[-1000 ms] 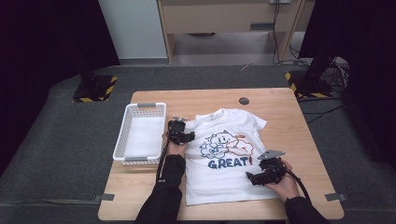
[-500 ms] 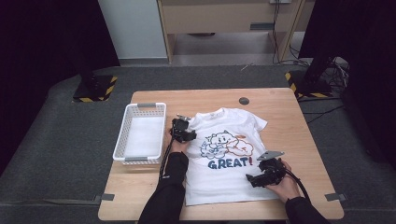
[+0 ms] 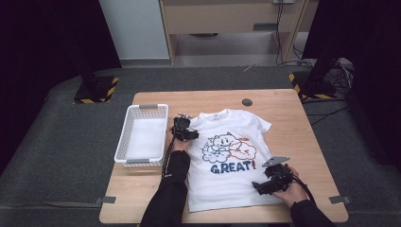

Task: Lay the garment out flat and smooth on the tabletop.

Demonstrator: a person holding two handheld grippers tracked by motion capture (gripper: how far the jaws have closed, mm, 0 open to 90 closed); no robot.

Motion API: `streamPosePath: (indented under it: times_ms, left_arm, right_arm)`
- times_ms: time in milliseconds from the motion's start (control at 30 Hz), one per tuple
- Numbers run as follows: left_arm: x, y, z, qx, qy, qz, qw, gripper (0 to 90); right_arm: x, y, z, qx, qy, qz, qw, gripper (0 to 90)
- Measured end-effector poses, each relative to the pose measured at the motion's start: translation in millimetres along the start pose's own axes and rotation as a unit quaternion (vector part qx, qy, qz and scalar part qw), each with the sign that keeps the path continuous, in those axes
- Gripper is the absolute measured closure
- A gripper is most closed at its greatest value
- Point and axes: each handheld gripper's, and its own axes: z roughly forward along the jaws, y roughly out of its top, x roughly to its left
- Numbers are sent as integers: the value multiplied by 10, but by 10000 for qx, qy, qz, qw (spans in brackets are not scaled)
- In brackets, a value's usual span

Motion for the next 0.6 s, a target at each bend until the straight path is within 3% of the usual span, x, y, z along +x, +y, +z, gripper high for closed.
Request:
streamPosePath:
  times_ms: [33, 167, 300, 533, 600]
  left_arm:
    - [-18, 4, -28, 4, -39, 22, 10000, 370]
    - [-98, 42, -236, -371, -326, 91, 9987, 368]
    - [-214, 59, -549, -623, -567, 282, 9960, 281]
    - [-321, -165, -1027, -742, -527, 806, 9926, 225]
    - [-336, -259, -1108, -712, -631, 837, 9919, 216]
  right_arm:
    - [0, -2, 0, -6, 0, -2, 10000, 39]
    - [-3, 4, -2, 10, 23, -29, 10000, 44]
    - [-9, 44, -47, -103, -20, 15, 9999, 55]
    - [-63, 112, -131, -462, -192, 198, 9985, 55]
    - [-79, 127, -137, -509, -290, 215, 9981, 57]
